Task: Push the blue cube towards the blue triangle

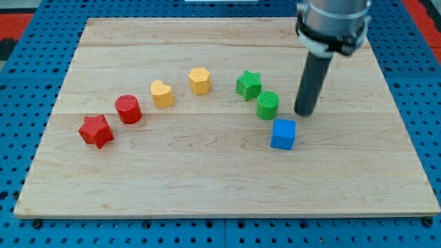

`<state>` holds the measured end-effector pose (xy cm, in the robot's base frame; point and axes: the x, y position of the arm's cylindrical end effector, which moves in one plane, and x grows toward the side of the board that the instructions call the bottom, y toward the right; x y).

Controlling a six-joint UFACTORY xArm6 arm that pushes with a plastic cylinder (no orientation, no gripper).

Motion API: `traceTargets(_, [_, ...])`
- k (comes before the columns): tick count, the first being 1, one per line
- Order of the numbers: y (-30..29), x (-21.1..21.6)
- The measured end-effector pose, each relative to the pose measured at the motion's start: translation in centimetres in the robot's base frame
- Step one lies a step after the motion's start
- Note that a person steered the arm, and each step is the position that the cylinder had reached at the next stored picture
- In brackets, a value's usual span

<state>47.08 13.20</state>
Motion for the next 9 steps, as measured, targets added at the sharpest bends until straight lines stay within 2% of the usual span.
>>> traceTargets(1, [-2.4,6.8])
traceTargets(2, [-6.8,9.0])
traceTargets(4, [-5.1,3.1])
traceTargets(8, [2.1,0.4])
traceTargets(9, [2.2,-1.6])
